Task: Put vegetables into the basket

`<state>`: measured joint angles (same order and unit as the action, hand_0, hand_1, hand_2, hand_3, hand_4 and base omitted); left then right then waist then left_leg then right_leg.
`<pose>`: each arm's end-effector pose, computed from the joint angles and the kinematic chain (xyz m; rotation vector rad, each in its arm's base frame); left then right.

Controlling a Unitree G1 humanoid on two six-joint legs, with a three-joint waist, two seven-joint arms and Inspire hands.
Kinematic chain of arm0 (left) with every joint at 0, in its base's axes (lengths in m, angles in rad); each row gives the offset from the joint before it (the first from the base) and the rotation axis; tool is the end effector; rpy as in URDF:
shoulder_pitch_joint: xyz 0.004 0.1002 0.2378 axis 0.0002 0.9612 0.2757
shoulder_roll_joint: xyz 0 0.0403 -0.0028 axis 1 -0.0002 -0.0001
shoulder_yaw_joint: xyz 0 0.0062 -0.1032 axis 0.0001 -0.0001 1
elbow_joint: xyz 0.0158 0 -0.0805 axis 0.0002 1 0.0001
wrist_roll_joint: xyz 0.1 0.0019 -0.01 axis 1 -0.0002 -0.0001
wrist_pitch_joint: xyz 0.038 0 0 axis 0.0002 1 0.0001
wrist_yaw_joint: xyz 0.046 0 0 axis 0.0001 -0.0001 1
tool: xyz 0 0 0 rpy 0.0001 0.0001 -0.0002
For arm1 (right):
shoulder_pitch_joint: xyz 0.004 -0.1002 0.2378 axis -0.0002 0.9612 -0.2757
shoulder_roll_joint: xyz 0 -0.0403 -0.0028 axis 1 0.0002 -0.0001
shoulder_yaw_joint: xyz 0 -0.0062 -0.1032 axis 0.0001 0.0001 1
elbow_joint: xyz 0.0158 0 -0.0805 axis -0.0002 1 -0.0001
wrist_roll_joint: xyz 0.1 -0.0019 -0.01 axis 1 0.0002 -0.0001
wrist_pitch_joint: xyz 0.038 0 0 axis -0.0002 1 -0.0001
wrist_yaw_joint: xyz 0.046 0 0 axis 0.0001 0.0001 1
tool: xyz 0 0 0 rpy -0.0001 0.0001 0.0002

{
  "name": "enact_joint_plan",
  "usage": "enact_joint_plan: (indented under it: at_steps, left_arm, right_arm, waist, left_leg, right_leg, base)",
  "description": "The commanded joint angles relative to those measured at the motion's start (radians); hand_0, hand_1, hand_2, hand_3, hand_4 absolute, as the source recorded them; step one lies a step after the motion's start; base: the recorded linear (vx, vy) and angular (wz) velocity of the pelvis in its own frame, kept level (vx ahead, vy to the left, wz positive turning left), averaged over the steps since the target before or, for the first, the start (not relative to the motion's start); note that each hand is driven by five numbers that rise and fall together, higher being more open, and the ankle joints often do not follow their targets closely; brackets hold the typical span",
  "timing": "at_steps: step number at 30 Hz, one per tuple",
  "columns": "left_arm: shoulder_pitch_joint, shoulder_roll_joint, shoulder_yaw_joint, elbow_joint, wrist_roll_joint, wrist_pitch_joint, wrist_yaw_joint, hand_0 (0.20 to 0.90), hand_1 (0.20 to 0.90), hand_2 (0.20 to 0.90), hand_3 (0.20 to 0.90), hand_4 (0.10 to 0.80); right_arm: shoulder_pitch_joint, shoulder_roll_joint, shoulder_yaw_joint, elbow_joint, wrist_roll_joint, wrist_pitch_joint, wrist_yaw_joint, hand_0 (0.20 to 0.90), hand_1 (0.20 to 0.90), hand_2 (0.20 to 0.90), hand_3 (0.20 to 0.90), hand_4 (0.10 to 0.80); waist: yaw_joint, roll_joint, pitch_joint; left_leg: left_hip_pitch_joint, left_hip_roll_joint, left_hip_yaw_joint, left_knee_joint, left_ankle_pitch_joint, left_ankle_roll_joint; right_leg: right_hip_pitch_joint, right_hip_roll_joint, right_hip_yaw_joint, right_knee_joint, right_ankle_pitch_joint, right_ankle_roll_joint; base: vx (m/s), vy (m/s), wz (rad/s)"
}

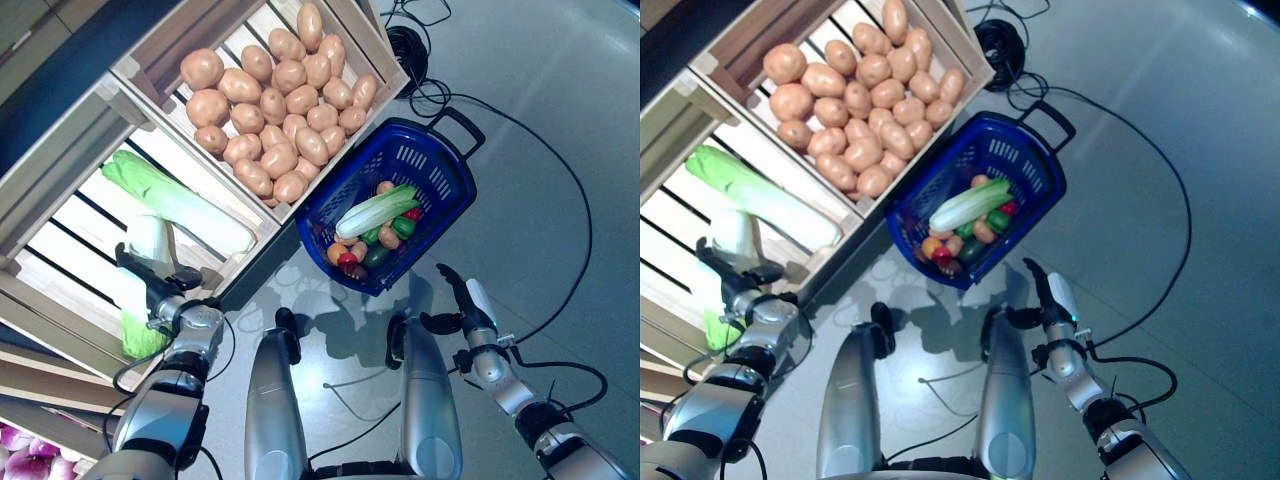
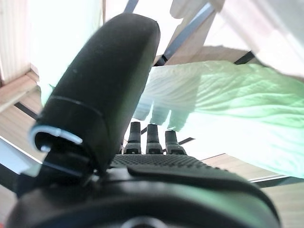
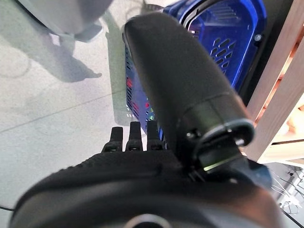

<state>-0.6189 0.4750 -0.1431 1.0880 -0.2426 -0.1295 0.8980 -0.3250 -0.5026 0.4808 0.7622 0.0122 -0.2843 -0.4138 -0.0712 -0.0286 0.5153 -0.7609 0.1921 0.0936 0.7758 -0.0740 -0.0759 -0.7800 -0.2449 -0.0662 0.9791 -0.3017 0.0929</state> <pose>0.2896 0.2622 0.0408 0.4143 0.1752 1.0409 0.2350 -0.2185 -0.0064 -0.6889 0.1141 -0.0735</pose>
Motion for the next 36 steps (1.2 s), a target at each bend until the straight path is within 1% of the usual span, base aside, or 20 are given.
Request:
enact_joint_plan:
  at_steps: [1, 3, 8, 15, 16, 17, 18, 24, 29, 32, 36]
  left_arm:
    - [-0.048, 0.122, -0.01, -0.006, -0.039, 0.011, -0.038, 0.9, 0.9, 0.9, 0.9, 0.8]
    - [-0.066, 0.149, -0.003, -0.001, -0.065, 0.025, -0.051, 0.9, 0.9, 0.9, 0.9, 0.8]
    - [-0.087, 0.188, 0.011, 0.004, -0.106, 0.054, -0.096, 0.9, 0.9, 0.9, 0.9, 0.8]
    - [-0.112, 0.238, 0.014, 0.021, -0.133, 0.066, -0.146, 0.9, 0.9, 0.9, 0.9, 0.8]
    - [-0.115, 0.246, 0.014, 0.017, -0.137, 0.068, -0.164, 0.846, 0.846, 0.846, 0.846, 0.764]
    - [-0.119, 0.254, 0.013, 0.016, -0.136, 0.067, -0.174, 0.359, 0.359, 0.359, 0.359, 0.439]
    - [-0.123, 0.26, 0.012, 0.017, -0.139, 0.067, -0.183, 0.3, 0.3, 0.3, 0.3, 0.4]
    - [-0.134, 0.293, 0.013, 0.031, -0.147, 0.064, -0.238, 0.3, 0.3, 0.3, 0.3, 0.4]
    - [-0.114, 0.287, 0.007, 0.022, -0.152, 0.054, -0.259, 0.3, 0.3, 0.3, 0.3, 0.4]
    - [-0.096, 0.287, 0.008, 0.024, -0.154, 0.036, -0.288, 0.3, 0.3, 0.3, 0.3, 0.4]
    - [-0.034, 0.276, 0.022, -0.012, -0.135, -0.001, -0.289, 0.3, 0.3, 0.3, 0.3, 0.4]
  right_arm:
    - [-0.01, -0.051, -0.062, -0.117, 0.057, -0.035, -0.061, 0.9, 0.9, 0.9, 0.9, 0.8]
    - [-0.01, -0.07, -0.079, -0.155, 0.06, -0.027, -0.061, 0.9, 0.9, 0.9, 0.9, 0.8]
    - [-0.01, -0.098, -0.11, -0.188, 0.071, -0.027, -0.046, 0.9, 0.9, 0.9, 0.9, 0.8]
    - [-0.025, -0.13, -0.125, -0.181, 0.077, -0.023, -0.031, 0.9, 0.9, 0.9, 0.9, 0.8]
    - [-0.024, -0.134, -0.129, -0.183, 0.081, -0.02, -0.032, 0.9, 0.9, 0.9, 0.9, 0.8]
    - [-0.021, -0.139, -0.135, -0.185, 0.082, -0.022, -0.032, 0.9, 0.9, 0.9, 0.9, 0.8]
    - [-0.018, -0.142, -0.139, -0.186, 0.084, -0.025, -0.032, 0.9, 0.9, 0.9, 0.9, 0.8]
    - [-0.014, -0.16, -0.164, -0.206, 0.095, -0.026, -0.015, 0.9, 0.9, 0.9, 0.9, 0.8]
    - [-0.016, -0.154, -0.157, -0.211, 0.092, -0.038, -0.014, 0.9, 0.9, 0.9, 0.9, 0.8]
    - [-0.021, -0.149, -0.15, -0.207, 0.095, -0.049, -0.008, 0.9, 0.9, 0.9, 0.9, 0.8]
    - [-0.007, -0.138, -0.145, -0.228, 0.097, -0.054, 0.003, 0.9, 0.9, 0.9, 0.9, 0.8]
  waist:
    - [-0.019, -0.004, -0.01]
    - [-0.022, -0.005, -0.003]
    - [-0.027, -0.002, 0.004]
    - [-0.028, 0.002, 0.004]
    - [-0.028, 0.003, 0.004]
    - [-0.029, 0.003, 0.004]
    - [-0.03, 0.003, 0.004]
    - [-0.036, 0.002, 0.004]
    - [-0.036, 0.005, -0.004]
    - [-0.037, 0.008, -0.018]
    - [-0.04, 0.017, -0.048]
  left_leg:
    - [0.044, 0.037, -0.016, 0.199, -0.265, 0.001]
    - [-0.001, 0.038, -0.02, 0.238, -0.277, 0.002]
    - [-0.057, 0.041, -0.027, 0.282, -0.288, -0.001]
    - [-0.081, 0.043, -0.034, 0.295, -0.289, -0.005]
    - [-0.084, 0.044, -0.033, 0.298, -0.289, -0.005]
    - [-0.086, 0.045, -0.033, 0.302, -0.29, -0.004]
    - [-0.087, 0.045, -0.033, 0.304, -0.291, -0.004]
    - [-0.07, 0.051, -0.029, 0.308, -0.299, -0.005]
    - [-0.033, 0.054, -0.018, 0.284, -0.298, -0.006]
    - [0.009, 0.057, -0.005, 0.255, -0.293, -0.01]
    - [0.11, 0.063, 0.024, 0.177, -0.273, -0.013]
  right_leg:
    - [0.02, -0.021, 0.04, 0.012, 0.007, -0.022]
    - [-0.024, -0.02, 0.042, 0.044, 0.0, -0.021]
    - [-0.077, -0.02, 0.043, 0.088, -0.013, -0.019]
    - [-0.099, -0.024, 0.038, 0.11, -0.025, -0.022]
    - [-0.102, -0.025, 0.037, 0.114, -0.026, -0.023]
    - [-0.104, -0.025, 0.035, 0.118, -0.028, -0.023]
    - [-0.104, -0.025, 0.034, 0.12, -0.029, -0.023]
    - [-0.088, -0.03, 0.033, 0.118, -0.034, -0.021]
    - [-0.054, -0.032, 0.032, 0.095, -0.032, -0.017]
    - [-0.017, -0.031, 0.032, 0.071, -0.029, -0.015]
    - [0.069, -0.029, 0.03, 0.005, -0.011, -0.014]
  base:
    - [-0.092, 0.077, 0.01]
    - [-0.078, 0.066, -0.02]
    - [-0.05, 0.033, 0.0]
    - [-0.015, 0.01, 0.01]
    - [-0.007, 0.019, 0.2]
    - [-0.003, 0.017, -0.08]
    - [0.004, 0.012, -0.21]
    - [0.018, 0.005, 0.03]
    - [0.034, -0.021, -0.04]
    - [0.048, -0.036, 0.02]
    - [0.059, -0.046, -0.02]
